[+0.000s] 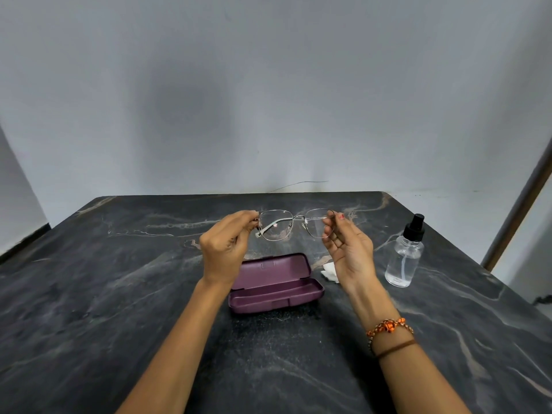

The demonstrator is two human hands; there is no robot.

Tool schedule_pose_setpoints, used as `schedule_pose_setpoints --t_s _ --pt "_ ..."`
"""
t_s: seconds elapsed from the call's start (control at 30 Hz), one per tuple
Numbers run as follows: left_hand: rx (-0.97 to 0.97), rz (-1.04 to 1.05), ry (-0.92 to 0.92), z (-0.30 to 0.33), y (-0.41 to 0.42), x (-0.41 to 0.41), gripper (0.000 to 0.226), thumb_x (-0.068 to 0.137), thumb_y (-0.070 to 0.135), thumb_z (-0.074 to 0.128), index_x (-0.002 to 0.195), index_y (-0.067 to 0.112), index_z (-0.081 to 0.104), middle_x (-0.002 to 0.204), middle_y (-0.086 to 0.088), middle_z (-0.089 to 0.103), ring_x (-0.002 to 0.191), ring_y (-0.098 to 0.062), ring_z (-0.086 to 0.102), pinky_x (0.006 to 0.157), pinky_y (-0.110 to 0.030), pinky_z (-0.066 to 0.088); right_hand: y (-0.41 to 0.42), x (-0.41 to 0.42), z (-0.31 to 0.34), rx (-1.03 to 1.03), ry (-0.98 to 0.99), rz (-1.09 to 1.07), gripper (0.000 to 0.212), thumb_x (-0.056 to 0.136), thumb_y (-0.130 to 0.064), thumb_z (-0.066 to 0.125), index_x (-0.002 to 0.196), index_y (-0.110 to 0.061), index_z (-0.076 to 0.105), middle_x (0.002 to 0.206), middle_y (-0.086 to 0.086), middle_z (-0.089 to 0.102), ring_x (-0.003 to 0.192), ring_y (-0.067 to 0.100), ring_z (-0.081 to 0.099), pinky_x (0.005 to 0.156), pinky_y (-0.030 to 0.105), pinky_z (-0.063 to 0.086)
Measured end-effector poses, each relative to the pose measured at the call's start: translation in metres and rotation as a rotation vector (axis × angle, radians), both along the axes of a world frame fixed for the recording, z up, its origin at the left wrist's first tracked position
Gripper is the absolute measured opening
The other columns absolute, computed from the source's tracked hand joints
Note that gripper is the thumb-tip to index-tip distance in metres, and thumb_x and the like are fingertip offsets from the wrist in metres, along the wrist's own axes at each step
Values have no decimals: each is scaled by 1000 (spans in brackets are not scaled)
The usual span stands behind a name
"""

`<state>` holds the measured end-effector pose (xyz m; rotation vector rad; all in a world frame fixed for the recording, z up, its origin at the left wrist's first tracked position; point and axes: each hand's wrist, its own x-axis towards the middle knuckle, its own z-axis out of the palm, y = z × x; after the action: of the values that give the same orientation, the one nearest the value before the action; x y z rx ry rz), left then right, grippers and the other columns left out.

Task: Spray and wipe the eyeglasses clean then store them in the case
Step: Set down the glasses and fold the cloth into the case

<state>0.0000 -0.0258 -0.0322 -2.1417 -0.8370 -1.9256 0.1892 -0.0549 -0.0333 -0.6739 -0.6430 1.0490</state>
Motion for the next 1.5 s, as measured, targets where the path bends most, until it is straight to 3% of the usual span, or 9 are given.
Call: schedule_pose_setpoints --t_s 0.3,0.43,0.5,0.63,0.83,0.97,1.13,1.37,1.5 --pt "-107 30 -187 1 -1 5 21 69 -19 68 89 -13 68 79 -20 71 74 -19 68 70 -12 53 -1 -10 -3 -38 64 3 12 86 -9 56 81 -8 66 61 -2 71 56 3 64 55 14 54" --pt "-281 -46 -369 1 0 12 24 78 -15 62 100 -7 66 92 -5 68 72 5 65 66 -4 49 0 -12 -5 -51 96 -17 11 87 -9 55 83 -6 65 60 -2 71 54 3 63 55 14 54" --pt "-390 -109 -464 0 1 16 24 82 -10 60 105 -3 65 94 1 67 67 9 63 60 -3 48 1 -13 -6 -56 101 -33 10 87 -9 56 84 -6 65 61 -2 71 55 3 63 56 14 54" --pt "-529 -297 -644 3 -2 23 24 83 -2 63 108 2 63 94 0 69 77 2 67 66 -7 50 0 -14 -8 -72 112 -54 10 87 -9 56 86 -5 65 61 -2 71 55 3 64 56 14 55" --pt "-605 -407 -821 6 -2 25 29 76 -8 67 105 -5 63 69 11 71 70 0 68 66 -10 52 0 -16 -9 -91 24 -71 9 85 -13 58 86 -13 67 66 -6 73 64 3 67 59 15 55" --pt "-645 -487 -918 8 -1 23 22 74 -10 66 95 -2 67 67 9 73 69 -5 68 69 -14 54 1 -19 -11 -113 -73 -91 10 86 -19 59 86 -23 67 72 -13 73 84 3 64 75 21 49" --pt "-688 -570 -997 6 0 24 16 75 -12 64 85 0 67 65 4 73 66 -9 69 71 -19 57 3 -20 -13 -123 12 -47 12 88 -17 55 86 -22 66 70 -15 73 93 8 61 83 23 46" --pt "-735 -618 -1017 5 3 19 19 68 -6 68 86 -2 67 66 -1 73 67 -13 70 70 -20 57 0 -20 -11 -139 109 35 11 86 -13 56 86 -16 67 68 -6 74 68 4 68 65 17 56" --pt "-833 -605 -1012 6 2 6 19 65 -3 69 84 -1 66 63 -1 73 63 -12 69 70 -19 56 -3 -22 -9 -154 64 42 9 85 -10 58 85 -14 66 64 -5 73 61 2 67 61 15 56"
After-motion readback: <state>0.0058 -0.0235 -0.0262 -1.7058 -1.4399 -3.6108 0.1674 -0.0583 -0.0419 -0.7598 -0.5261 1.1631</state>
